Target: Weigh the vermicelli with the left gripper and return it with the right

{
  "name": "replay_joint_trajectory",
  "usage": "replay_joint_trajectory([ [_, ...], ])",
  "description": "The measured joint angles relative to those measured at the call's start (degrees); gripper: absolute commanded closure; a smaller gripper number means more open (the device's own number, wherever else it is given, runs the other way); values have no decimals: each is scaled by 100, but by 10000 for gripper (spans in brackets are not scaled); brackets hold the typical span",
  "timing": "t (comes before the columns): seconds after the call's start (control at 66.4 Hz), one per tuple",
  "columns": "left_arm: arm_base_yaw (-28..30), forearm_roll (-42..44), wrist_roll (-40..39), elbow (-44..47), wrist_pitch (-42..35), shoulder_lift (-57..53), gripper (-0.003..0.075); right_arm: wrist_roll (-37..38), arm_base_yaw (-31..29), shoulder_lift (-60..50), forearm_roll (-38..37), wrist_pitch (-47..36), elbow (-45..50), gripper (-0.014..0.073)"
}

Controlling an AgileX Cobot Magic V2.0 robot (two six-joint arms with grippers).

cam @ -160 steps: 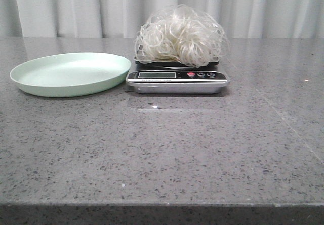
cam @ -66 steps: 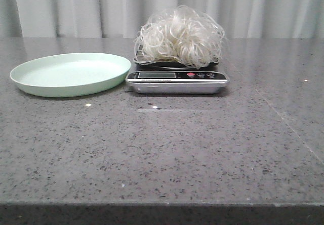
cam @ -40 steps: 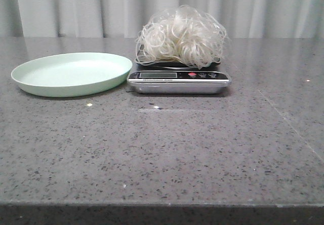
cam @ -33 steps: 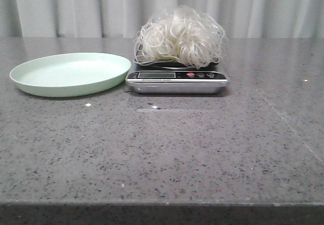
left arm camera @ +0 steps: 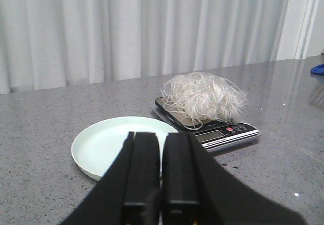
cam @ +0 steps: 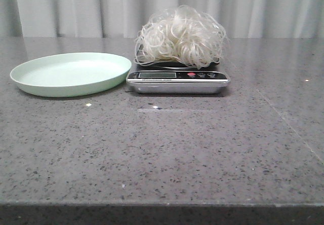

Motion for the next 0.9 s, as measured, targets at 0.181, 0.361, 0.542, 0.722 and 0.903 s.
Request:
replay_joint_trajectory([
  [0.181, 0, 0, 0, 0, 0, 0, 594, 0, 668, 968, -107, 377, -1090, 6],
  [0.361, 0, 0, 0, 0, 0, 0, 594, 0, 1293, 2310, -142, 990, -2528, -15],
  [0.542, 0, 0, 0, 0, -9, 0, 594, 0, 1642, 3632, -153, 1755, -3976, -15],
  [0.722, 0, 0, 0, 0, -9, 0, 594, 0, 1739, 4898, 58, 2715, -5433, -15],
  [0.903, 0, 0, 0, 0, -9, 0, 594, 0, 1739, 6076, 241, 3808, -6646, -15],
])
